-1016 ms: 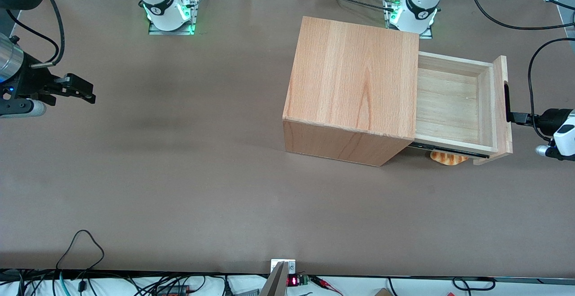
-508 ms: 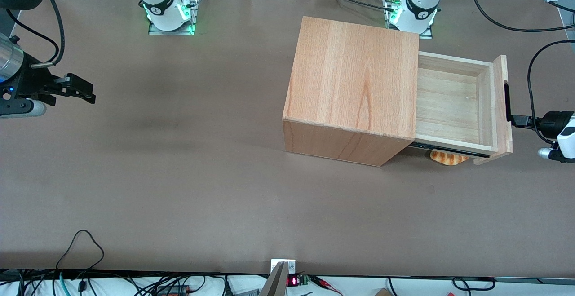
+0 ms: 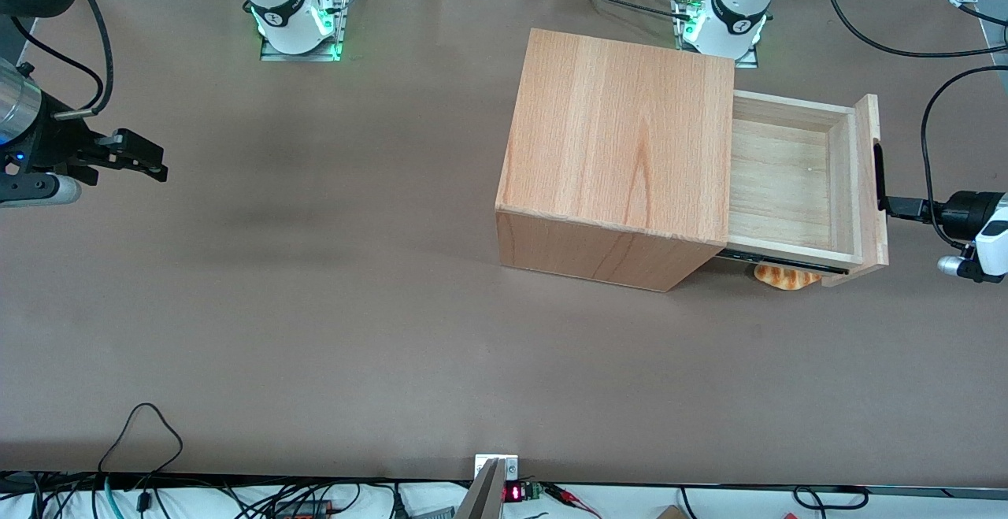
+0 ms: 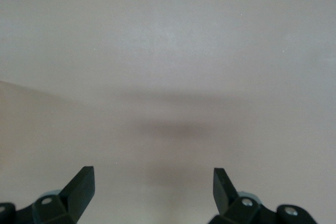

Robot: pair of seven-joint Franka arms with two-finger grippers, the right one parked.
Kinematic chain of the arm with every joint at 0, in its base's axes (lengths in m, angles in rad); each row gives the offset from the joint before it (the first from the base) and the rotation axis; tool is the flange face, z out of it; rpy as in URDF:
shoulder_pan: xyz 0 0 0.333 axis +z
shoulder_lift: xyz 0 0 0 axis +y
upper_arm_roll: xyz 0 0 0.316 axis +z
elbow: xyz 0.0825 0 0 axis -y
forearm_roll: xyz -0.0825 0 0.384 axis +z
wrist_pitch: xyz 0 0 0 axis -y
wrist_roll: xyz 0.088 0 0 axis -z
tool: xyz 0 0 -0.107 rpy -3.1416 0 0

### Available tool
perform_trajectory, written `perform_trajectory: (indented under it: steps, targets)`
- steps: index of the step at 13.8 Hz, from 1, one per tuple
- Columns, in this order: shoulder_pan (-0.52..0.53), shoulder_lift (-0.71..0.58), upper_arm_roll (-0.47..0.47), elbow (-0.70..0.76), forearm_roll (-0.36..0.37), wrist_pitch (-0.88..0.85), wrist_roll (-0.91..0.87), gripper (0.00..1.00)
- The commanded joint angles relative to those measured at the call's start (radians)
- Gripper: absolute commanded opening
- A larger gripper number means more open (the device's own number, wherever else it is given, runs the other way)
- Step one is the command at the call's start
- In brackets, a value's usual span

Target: Open top drawer with left arm

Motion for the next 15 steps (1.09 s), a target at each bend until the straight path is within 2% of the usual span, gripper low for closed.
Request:
perform_trajectory:
  steps: [1, 6, 8, 15]
  targets:
    - [0.009, 0.019, -0.009, 0.047, -0.015, -0.039, 0.007, 1.00]
    - [0.009, 0.025, -0.002, 0.068, -0.002, -0.031, 0.038, 1.00]
    - [0.008, 0.027, -0.005, 0.073, 0.035, -0.019, 0.067, 1.00]
    - [0.011, 0.056, 0.002, 0.133, 0.069, 0.002, 0.099, 1.00]
